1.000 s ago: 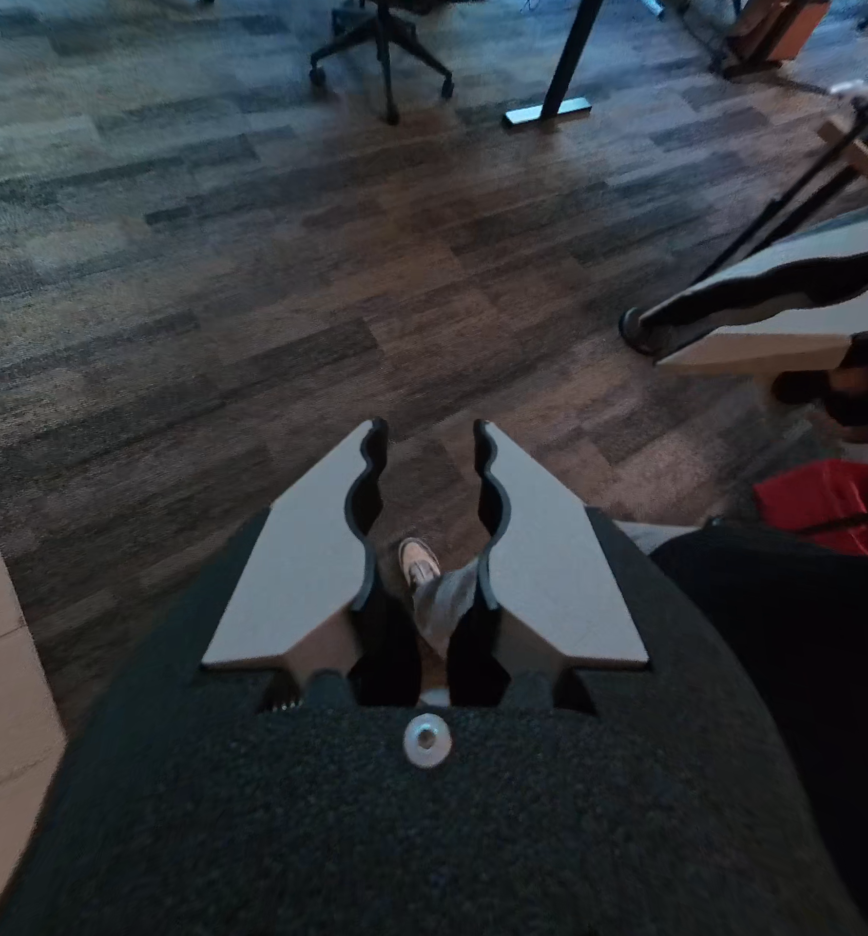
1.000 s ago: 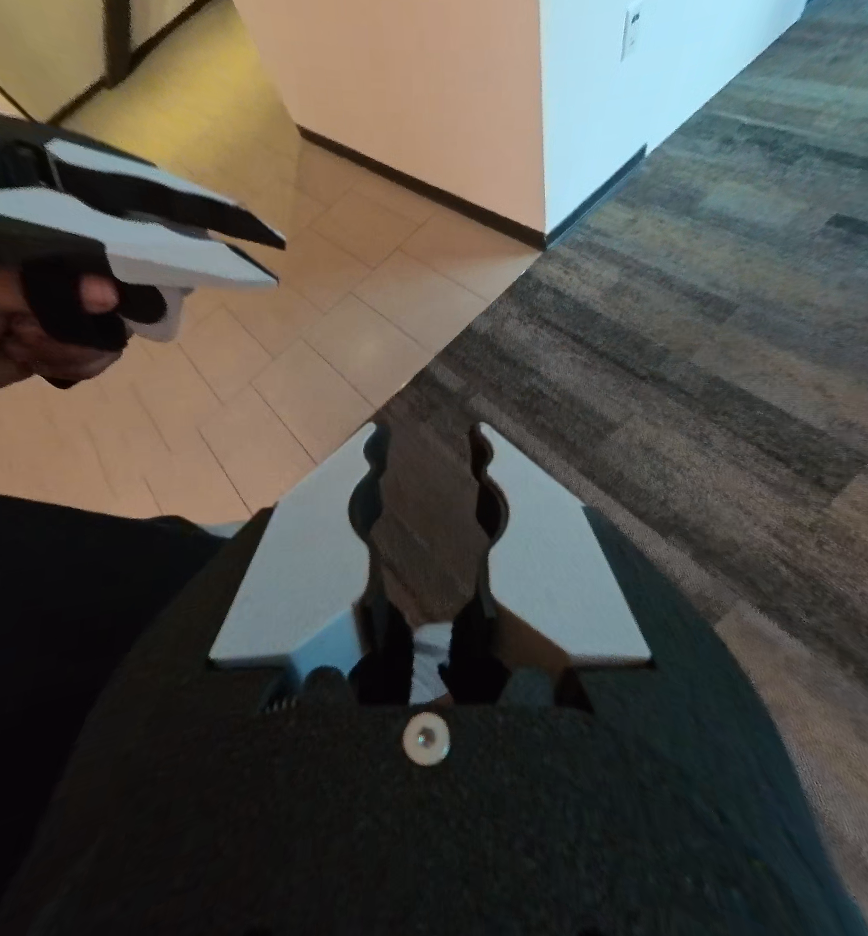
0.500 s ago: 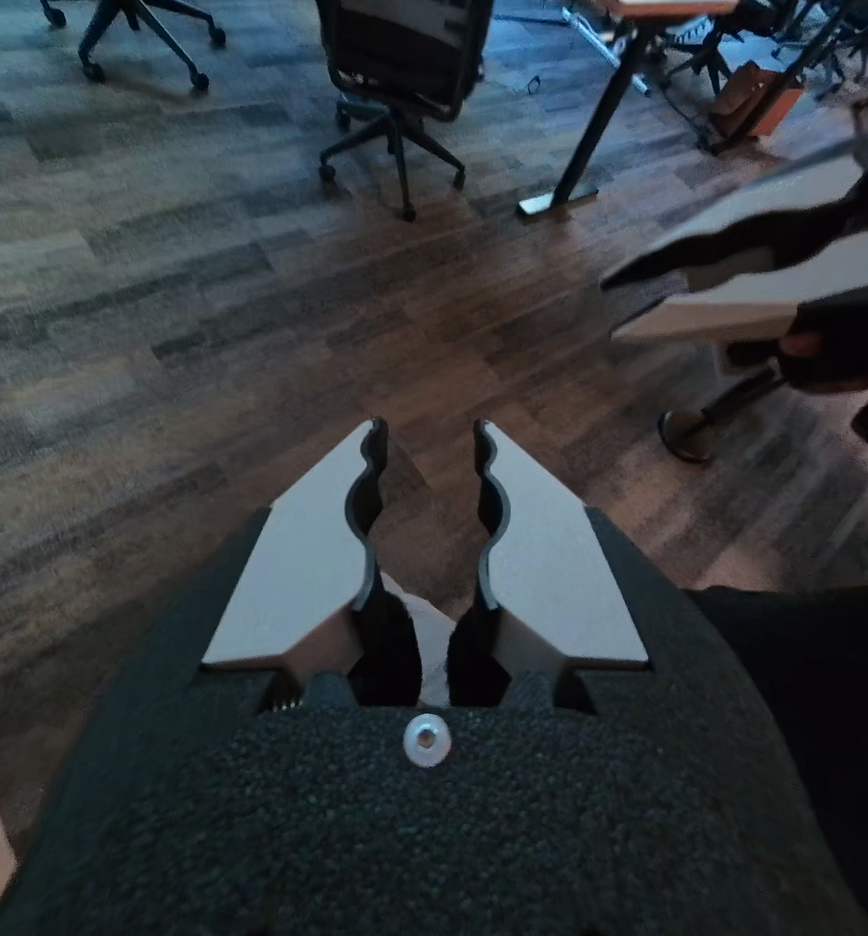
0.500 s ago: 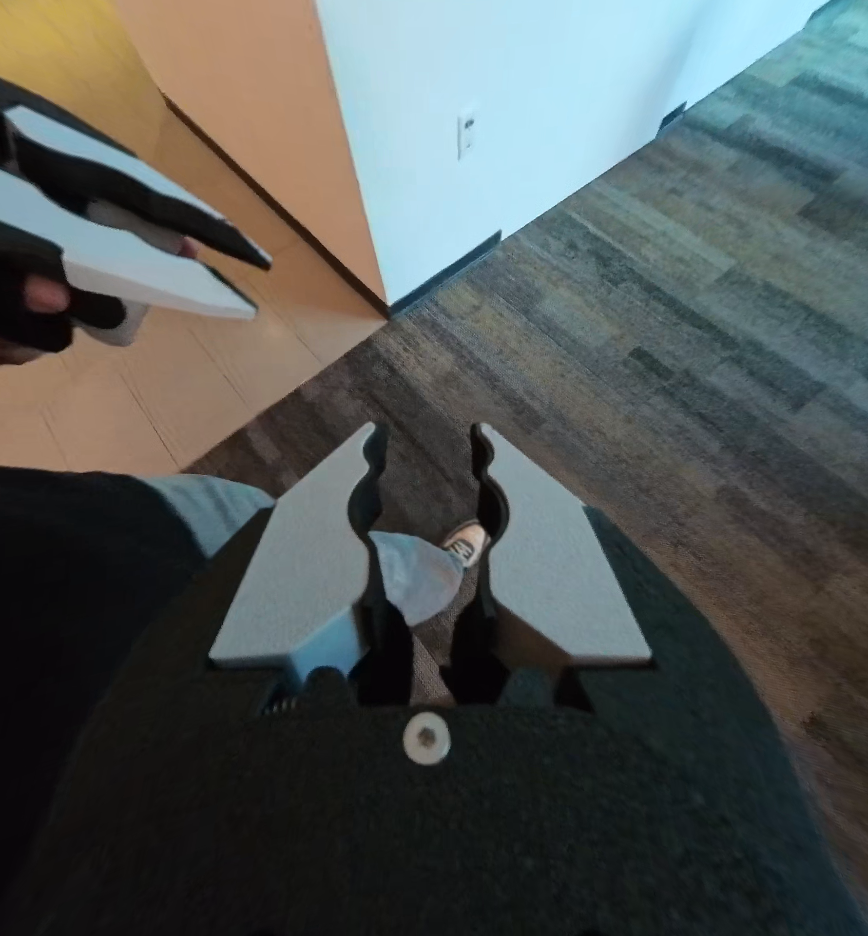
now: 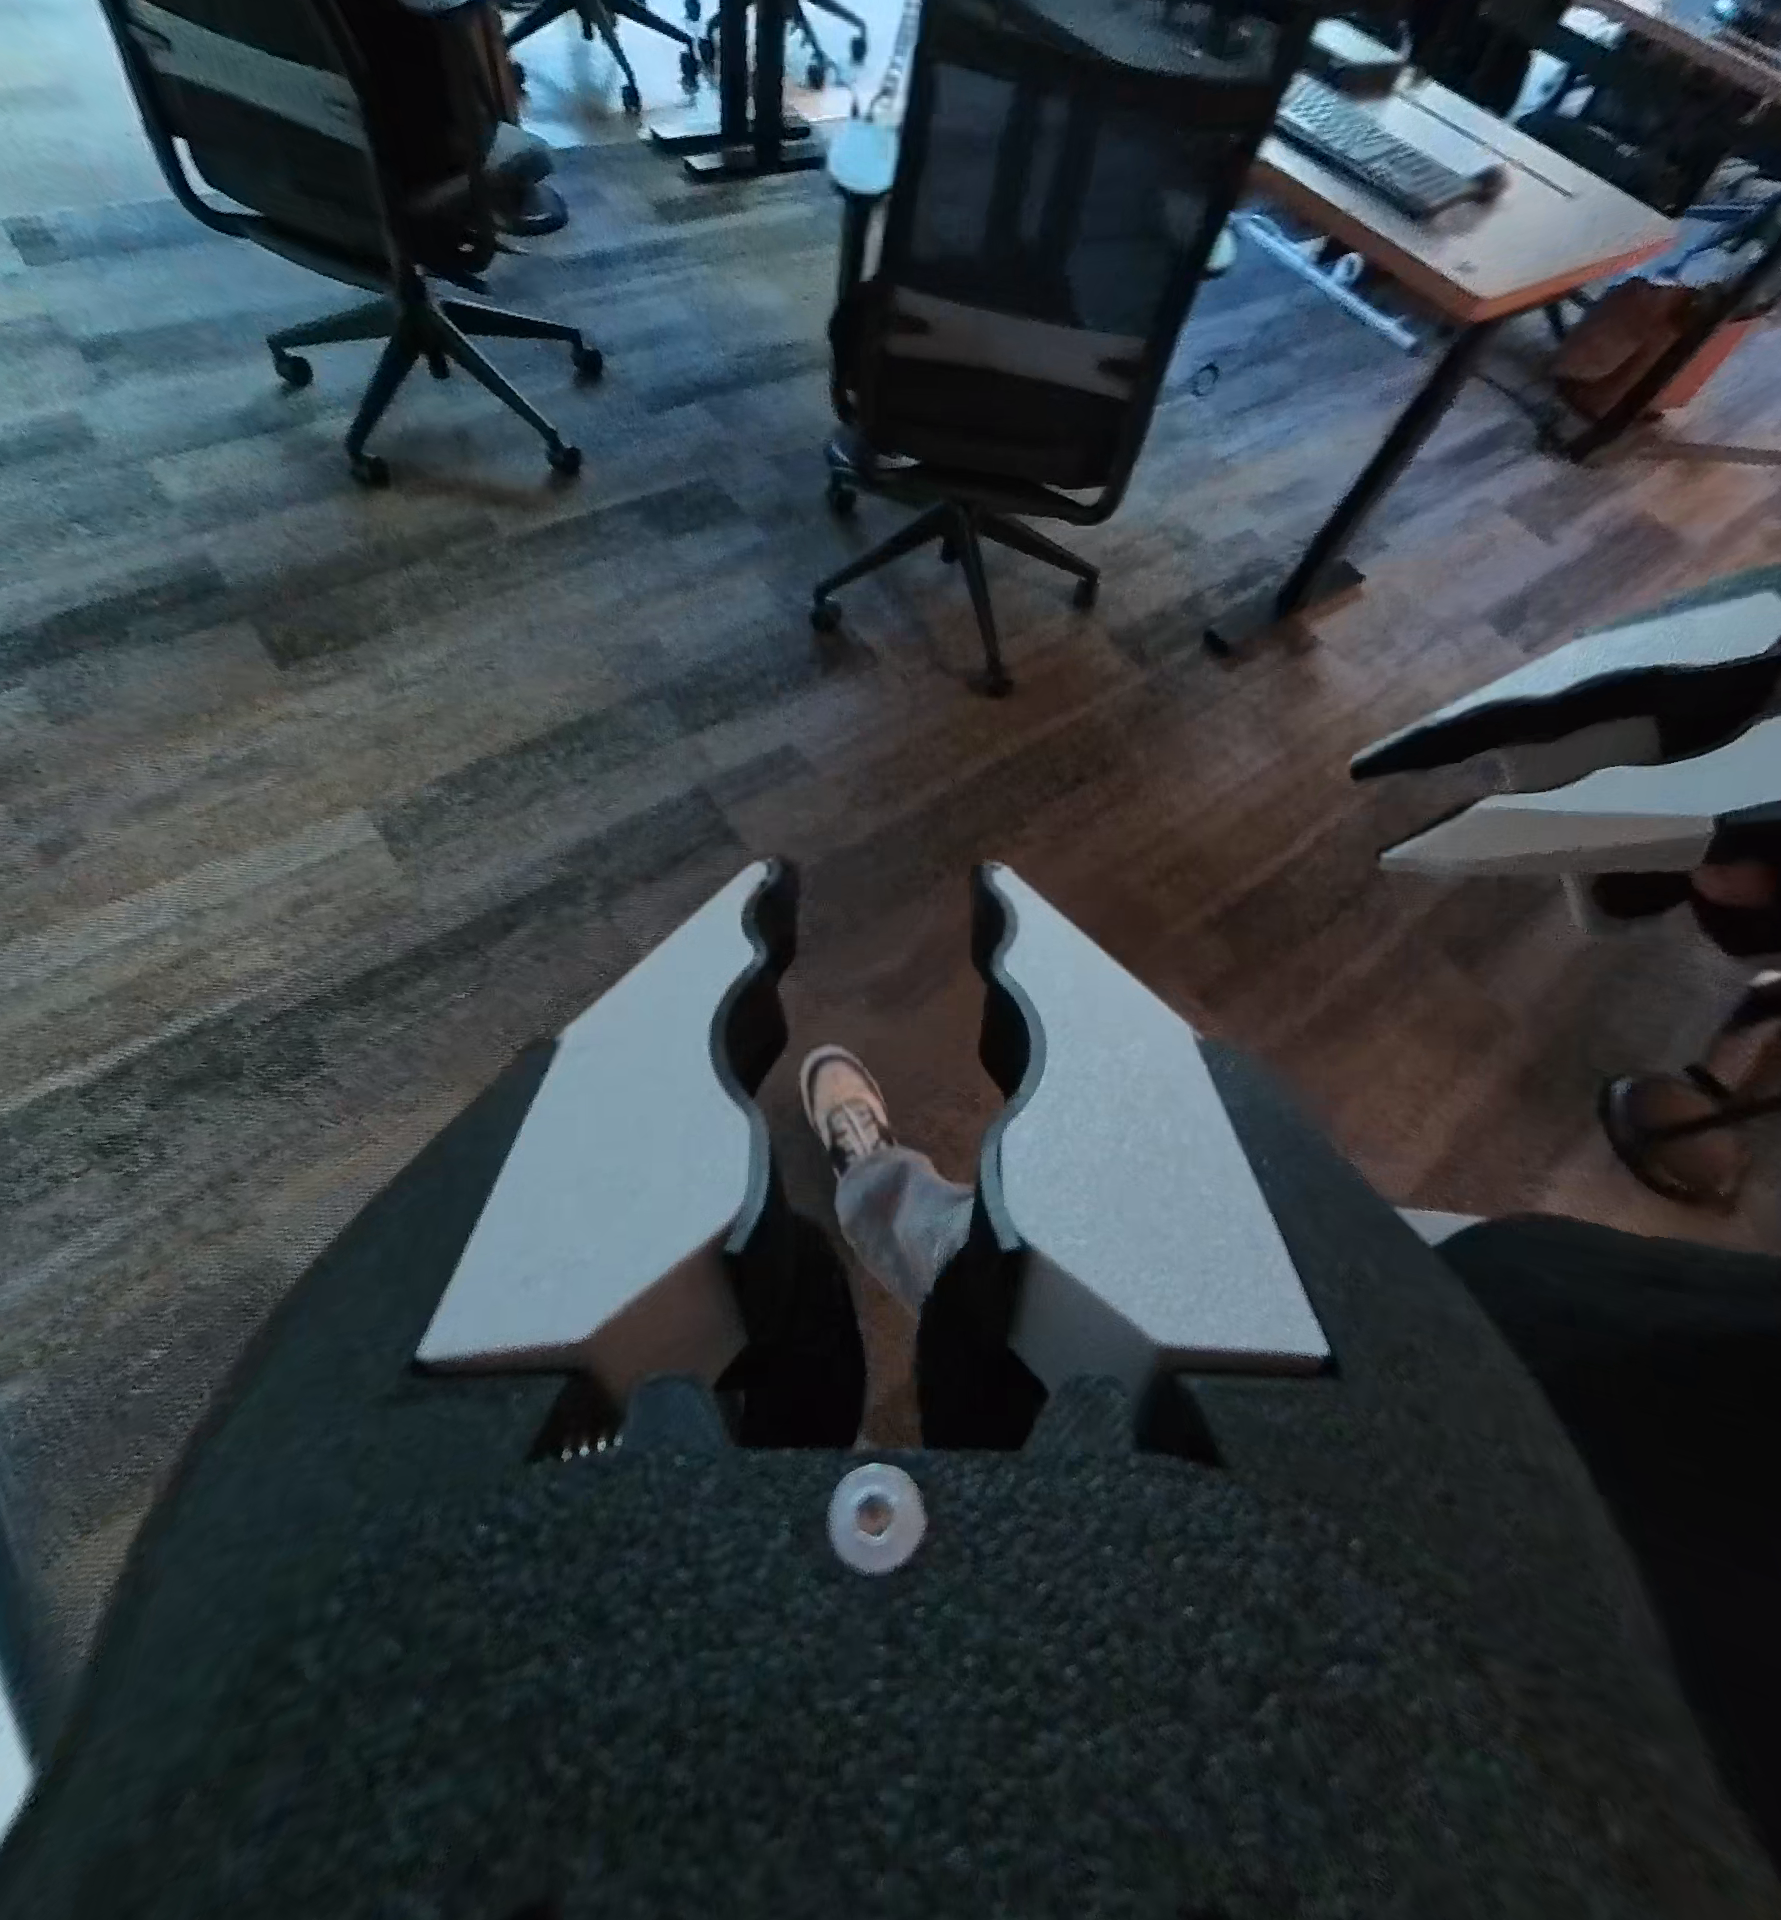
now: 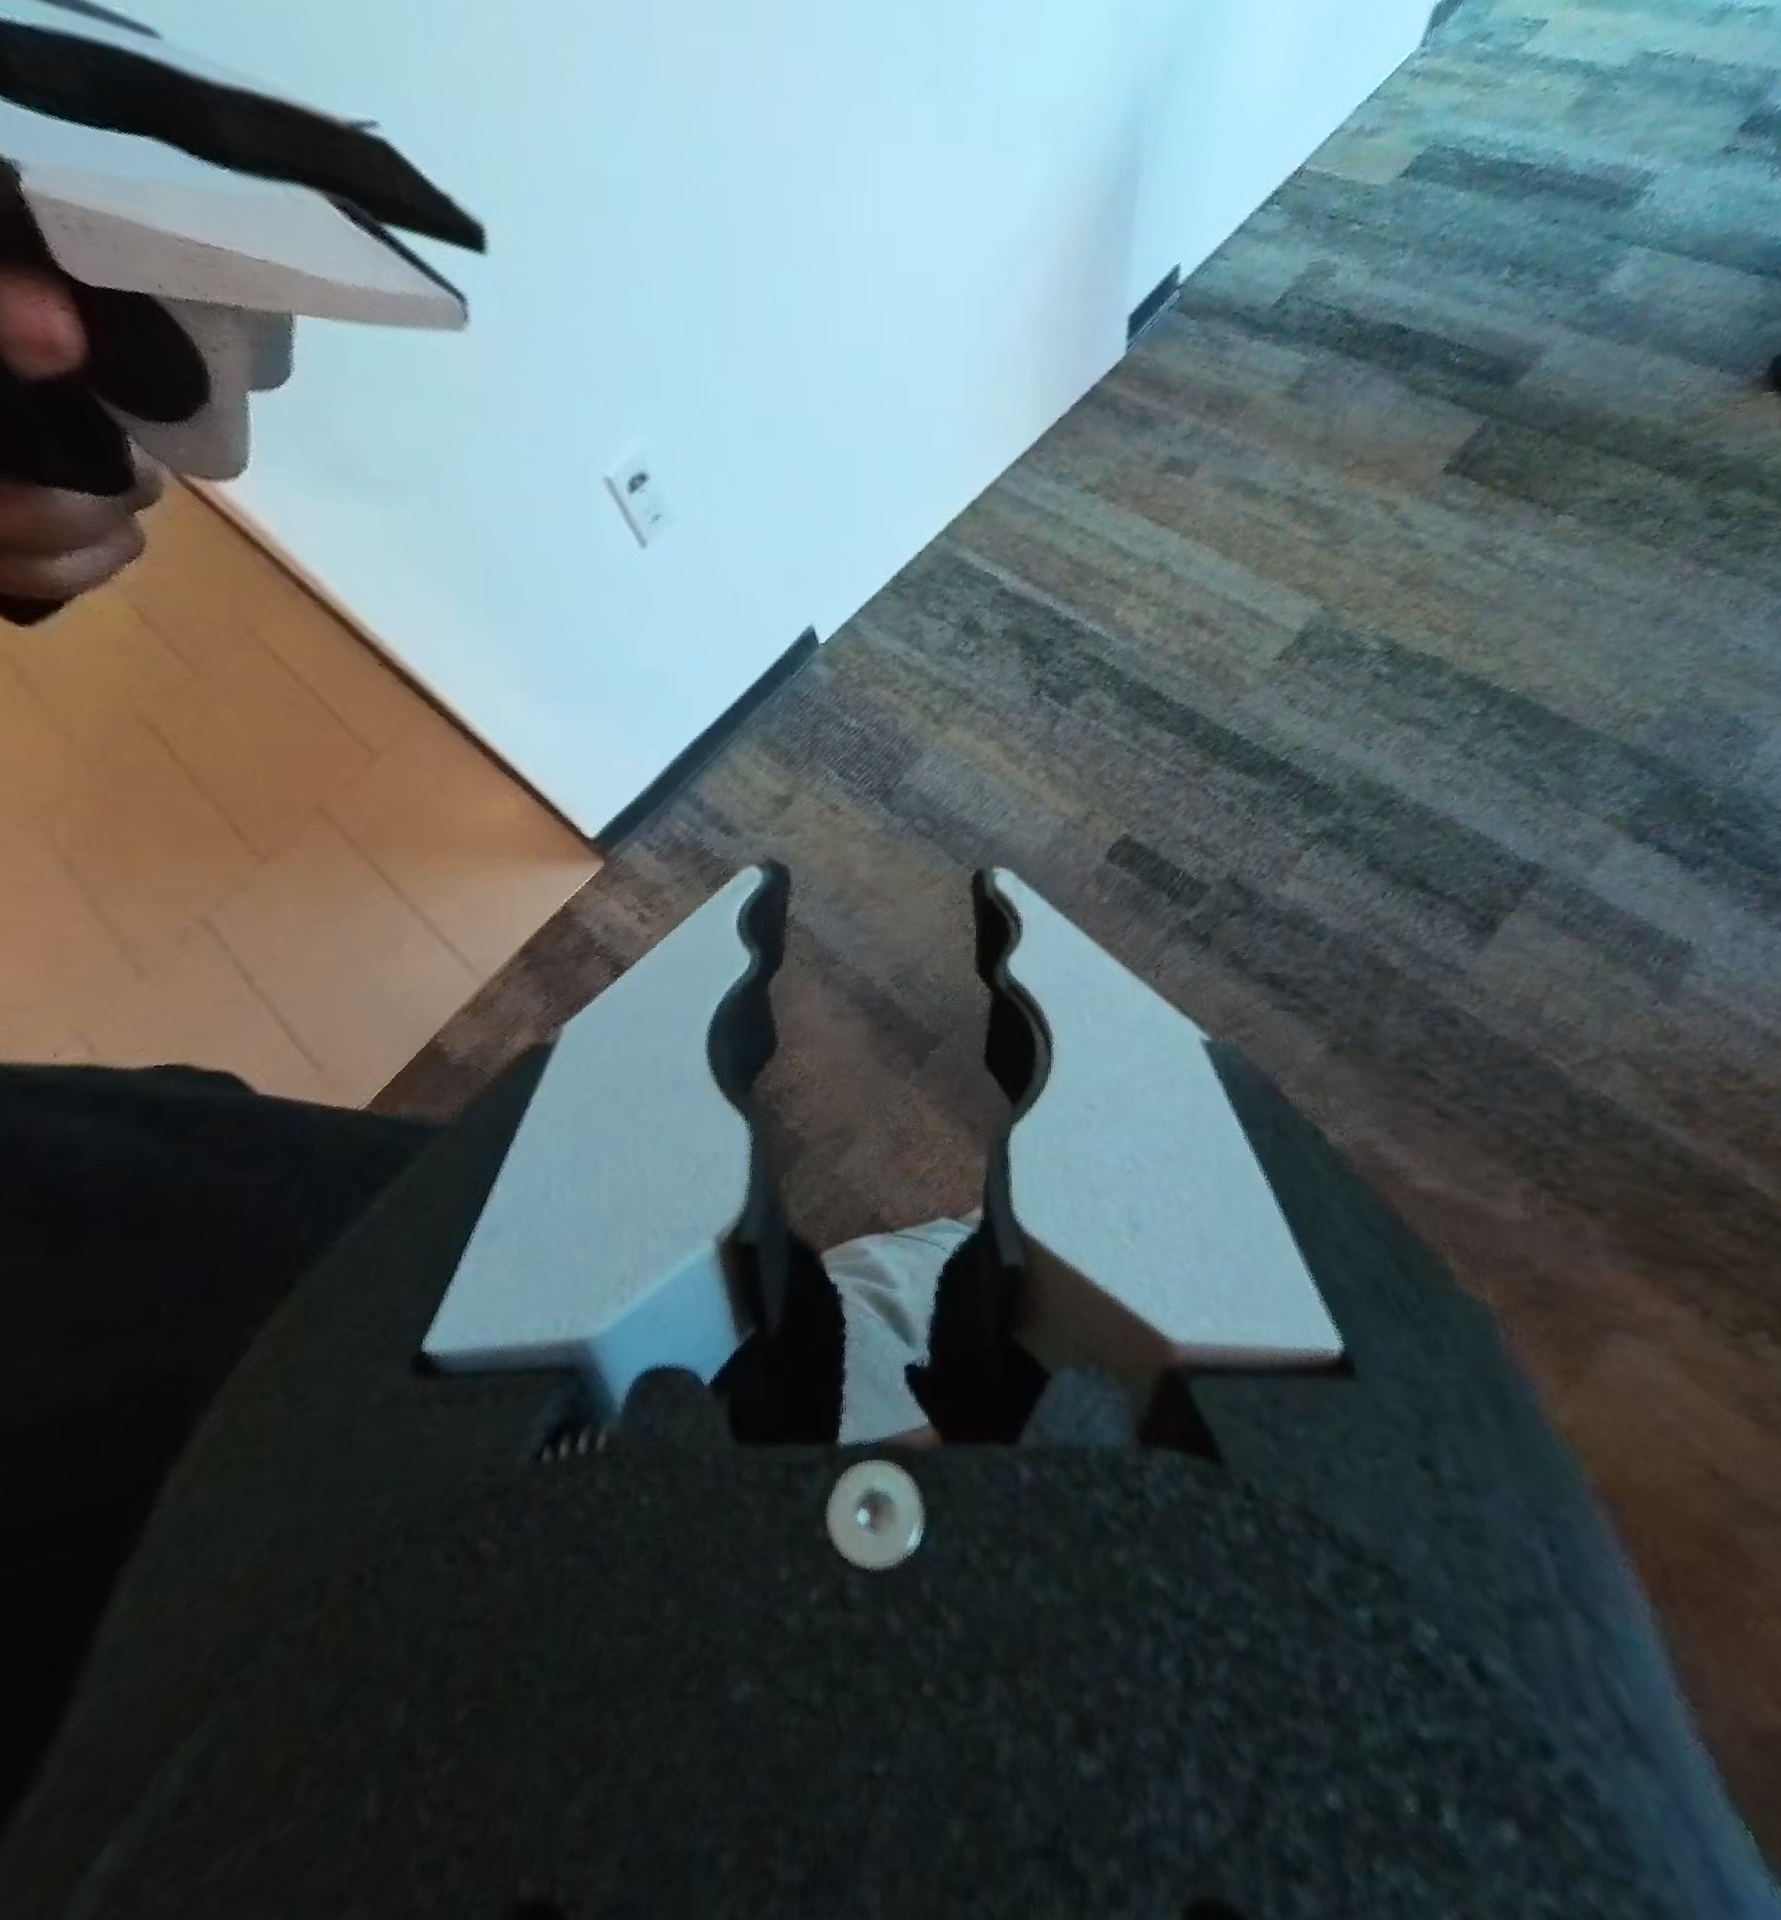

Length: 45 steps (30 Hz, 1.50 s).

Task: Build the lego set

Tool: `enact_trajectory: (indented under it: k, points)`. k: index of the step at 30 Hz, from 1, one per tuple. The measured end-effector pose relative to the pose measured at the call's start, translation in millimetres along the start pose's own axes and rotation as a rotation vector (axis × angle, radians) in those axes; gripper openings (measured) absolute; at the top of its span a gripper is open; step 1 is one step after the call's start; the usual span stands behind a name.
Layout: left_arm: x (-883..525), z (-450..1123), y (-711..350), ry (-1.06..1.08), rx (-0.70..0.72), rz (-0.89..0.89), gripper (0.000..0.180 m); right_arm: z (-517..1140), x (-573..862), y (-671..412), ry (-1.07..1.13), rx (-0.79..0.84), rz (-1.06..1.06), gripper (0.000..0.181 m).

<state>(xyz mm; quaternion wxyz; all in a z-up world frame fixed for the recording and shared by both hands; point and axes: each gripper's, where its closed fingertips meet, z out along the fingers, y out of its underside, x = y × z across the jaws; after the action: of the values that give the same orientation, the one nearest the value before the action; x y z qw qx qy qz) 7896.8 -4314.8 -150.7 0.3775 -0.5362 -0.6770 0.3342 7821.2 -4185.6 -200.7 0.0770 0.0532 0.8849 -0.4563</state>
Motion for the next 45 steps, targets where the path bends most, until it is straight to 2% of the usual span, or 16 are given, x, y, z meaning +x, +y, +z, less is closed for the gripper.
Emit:
enact_trajectory:
  k: [8, 13, 18, 21, 25, 27, 29, 32, 36, 40, 45]
  points:
    - [-147.5, 176.3, -58.4, -0.054, -0.169, -0.163, 0.032, 157.5, 199.6, -140.0, -0.071, 0.0, -0.044, 0.036]
    - [-237.9, 247.8, -138.8, -0.12, -0.19, -0.175, 0.031, 237.0, 317.5, -273.1, -0.117, 0.048, -0.074, 0.037]
    - [-330.7, 331.3, -199.7, -0.141, -0.168, -0.232, 0.031, 313.6, 403.3, -389.1, -0.143, 0.135, -0.208, 0.037]
    - [-394.0, 393.2, -232.7, -0.151, -0.157, -0.208, 0.031, 377.0, 448.5, -431.9, -0.164, 0.125, -0.254, 0.038]
    - [-491.2, 469.9, -288.1, -0.171, -0.115, -0.191, 0.031, 464.1, 495.9, -480.2, -0.205, 0.119, -0.242, 0.038]
    - [-540.9, 497.9, -318.4, -0.192, -0.106, -0.239, 0.033, 496.4, 511.7, -505.0, -0.235, 0.089, -0.201, 0.039]
    - [-585.9, 521.7, -360.1, -0.182, -0.02, -0.295, 0.03, 524.5, 528.3, -544.7, -0.267, 0.1, -0.198, 0.04]
    - [-651.9, 561.4, -396.2, -0.183, -0.035, -0.325, 0.031, 568.9, 563.5, -599.2, -0.283, 0.118, -0.272, 0.04]
    - [-732.0, 595.2, -445.1, -0.232, 0.003, -0.324, 0.031, 638.0, 616.6, -656.4, -0.321, 0.106, -0.361, 0.048]
    - [-816.9, 633.5, -465.6, -0.326, 0.016, -0.369, 0.031, 725.6, 670.6, -712.6, -0.383, 0.1, -0.311, 0.05]
    - [-920.7, 688.7, -476.2, -0.48, -0.017, -0.507, 0.031, 849.8, 726.1, -792.0, -0.509, 0.02, -0.362, 0.062]
